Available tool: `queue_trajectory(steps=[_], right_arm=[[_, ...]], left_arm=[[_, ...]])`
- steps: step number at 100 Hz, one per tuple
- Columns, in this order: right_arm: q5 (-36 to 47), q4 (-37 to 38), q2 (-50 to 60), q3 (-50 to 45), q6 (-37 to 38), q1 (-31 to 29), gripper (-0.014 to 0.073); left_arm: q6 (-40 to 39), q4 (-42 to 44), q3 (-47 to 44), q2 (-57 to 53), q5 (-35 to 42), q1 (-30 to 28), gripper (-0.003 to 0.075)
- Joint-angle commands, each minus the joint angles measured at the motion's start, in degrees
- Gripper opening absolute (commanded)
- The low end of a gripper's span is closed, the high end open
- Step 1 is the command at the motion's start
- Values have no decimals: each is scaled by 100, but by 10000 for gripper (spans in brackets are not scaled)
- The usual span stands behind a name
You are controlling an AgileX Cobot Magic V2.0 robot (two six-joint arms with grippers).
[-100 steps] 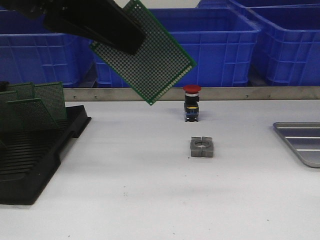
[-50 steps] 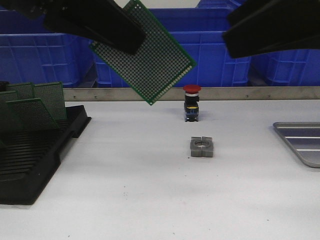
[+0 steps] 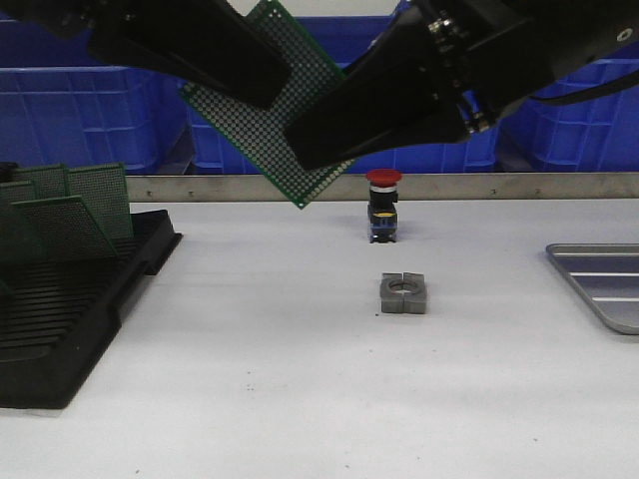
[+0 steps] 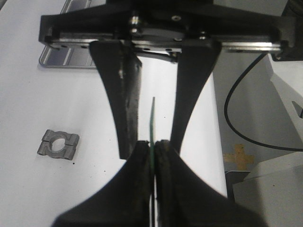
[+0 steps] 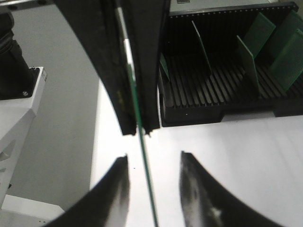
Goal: Place circuit board on tray
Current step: 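Move the right gripper to the board's edge and grasp it, then carry the board with the right gripper and lower it onto the silver tray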
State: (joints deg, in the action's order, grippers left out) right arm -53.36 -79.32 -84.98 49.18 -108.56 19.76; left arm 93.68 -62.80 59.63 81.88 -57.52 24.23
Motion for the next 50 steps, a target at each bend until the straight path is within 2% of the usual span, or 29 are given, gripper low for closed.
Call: queue_trajectory(steps=[1, 9, 14, 21, 29, 34, 40, 50], right_arm=[[-316, -334, 154, 186, 63, 14, 56], [-316, -334, 154, 186, 63, 14, -78], [-316, -334, 154, 186, 63, 14, -64], [-316, -334, 154, 186, 63, 14, -69], [-316, -320, 154, 172, 158, 14, -69], [-316, -260, 154, 167, 483, 14, -69], [-316, -102, 154, 167, 1342, 14, -69], [-316, 293, 154, 167, 2557, -23, -69]], left_arm=[[-15, -440, 171, -147, 37, 56, -20], [-12, -440, 171, -147, 61, 56, -14], [-12, -440, 171, -147, 63, 56, 15], [-12, -440, 171, -147, 63, 56, 105], [-12, -444, 171, -147, 63, 56, 274], [-12, -444, 171, -147, 63, 56, 372], [-12, -457, 171, -147, 87, 56, 464], [-12, -511, 171, -147, 110, 45, 512]])
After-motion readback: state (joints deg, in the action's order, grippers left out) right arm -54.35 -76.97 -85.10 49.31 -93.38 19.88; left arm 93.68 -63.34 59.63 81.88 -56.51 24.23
